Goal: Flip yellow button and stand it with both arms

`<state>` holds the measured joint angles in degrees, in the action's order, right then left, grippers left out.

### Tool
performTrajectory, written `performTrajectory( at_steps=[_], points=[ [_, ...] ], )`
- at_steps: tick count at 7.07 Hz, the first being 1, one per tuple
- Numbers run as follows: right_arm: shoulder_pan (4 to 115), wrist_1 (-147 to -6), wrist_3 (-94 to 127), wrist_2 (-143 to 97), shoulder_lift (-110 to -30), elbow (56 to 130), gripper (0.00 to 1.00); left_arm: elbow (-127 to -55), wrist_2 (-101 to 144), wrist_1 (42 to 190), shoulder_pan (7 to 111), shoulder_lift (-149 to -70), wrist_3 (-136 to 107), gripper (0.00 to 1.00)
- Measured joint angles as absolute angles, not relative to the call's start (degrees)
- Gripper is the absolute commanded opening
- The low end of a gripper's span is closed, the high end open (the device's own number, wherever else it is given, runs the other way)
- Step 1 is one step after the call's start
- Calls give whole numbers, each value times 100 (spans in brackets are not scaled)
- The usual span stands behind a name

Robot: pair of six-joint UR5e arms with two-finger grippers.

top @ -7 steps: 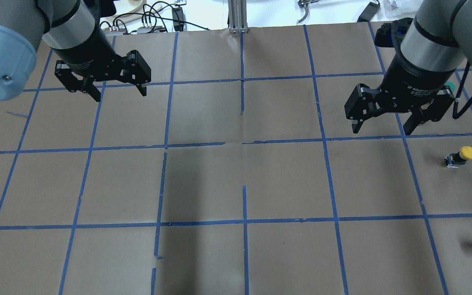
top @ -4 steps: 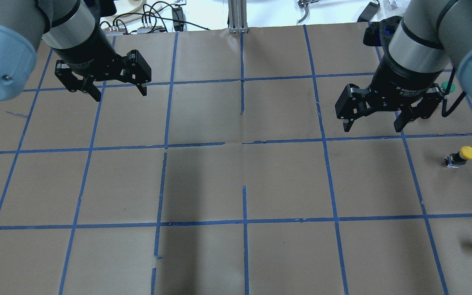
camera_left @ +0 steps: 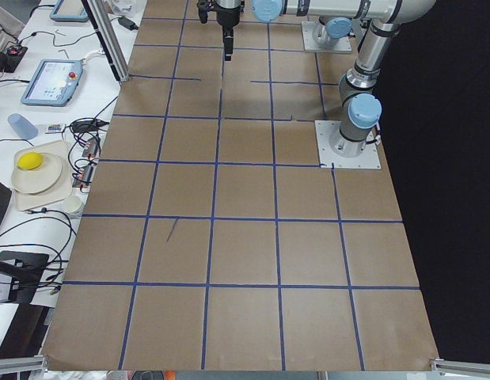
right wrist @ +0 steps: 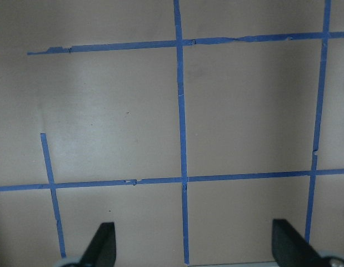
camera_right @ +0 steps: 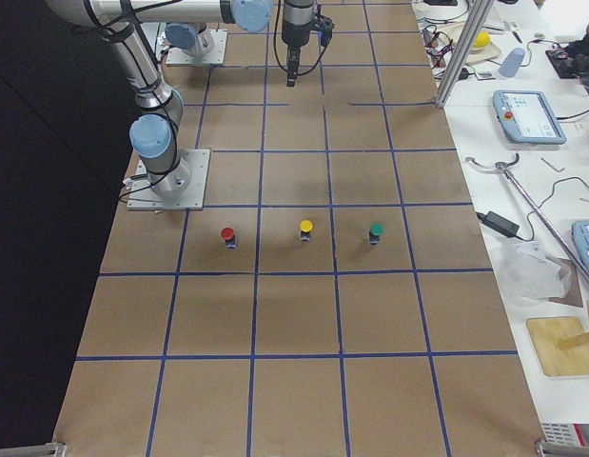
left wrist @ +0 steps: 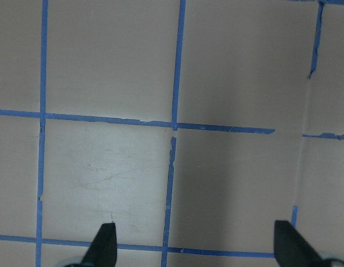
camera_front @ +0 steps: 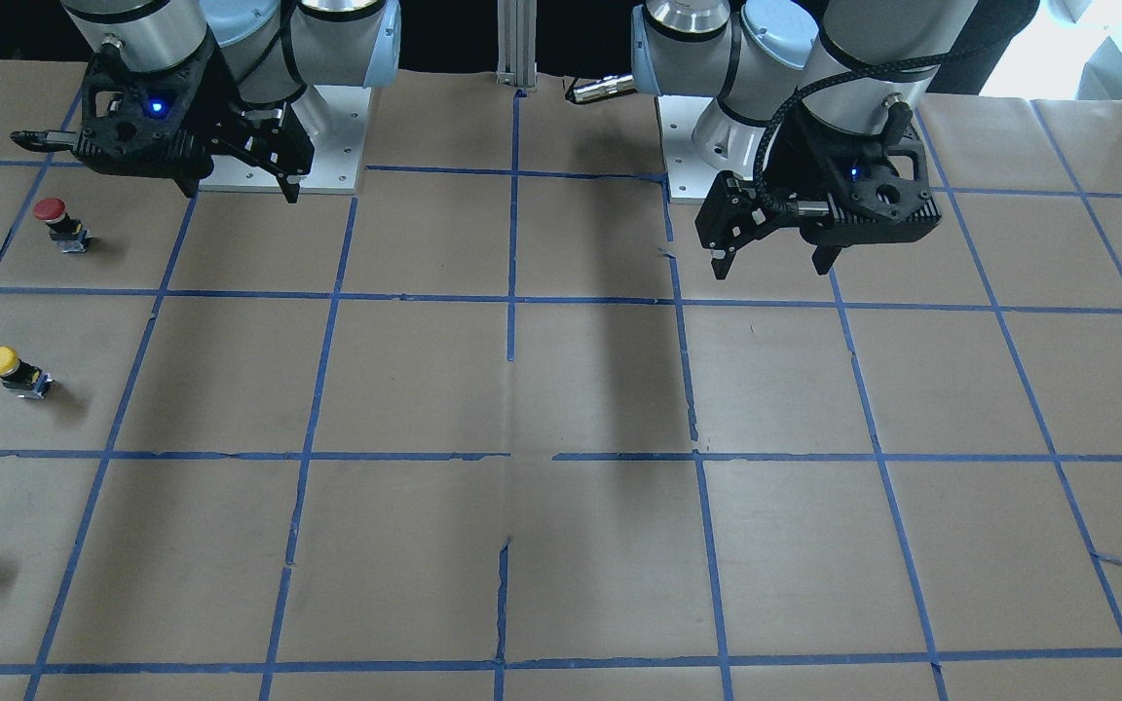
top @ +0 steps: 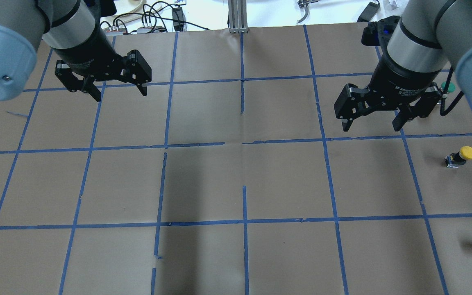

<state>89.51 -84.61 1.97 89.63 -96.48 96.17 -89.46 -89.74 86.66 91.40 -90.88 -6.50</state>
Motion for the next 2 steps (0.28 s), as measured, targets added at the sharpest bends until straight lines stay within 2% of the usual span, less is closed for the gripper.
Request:
performTrajectory(
  at_steps=[2],
  points=[
    [8945, -8450, 235, 8957, -9656, 9649, 100, -8950, -8974, 8668, 9147, -9088, -650, 100]
  ],
)
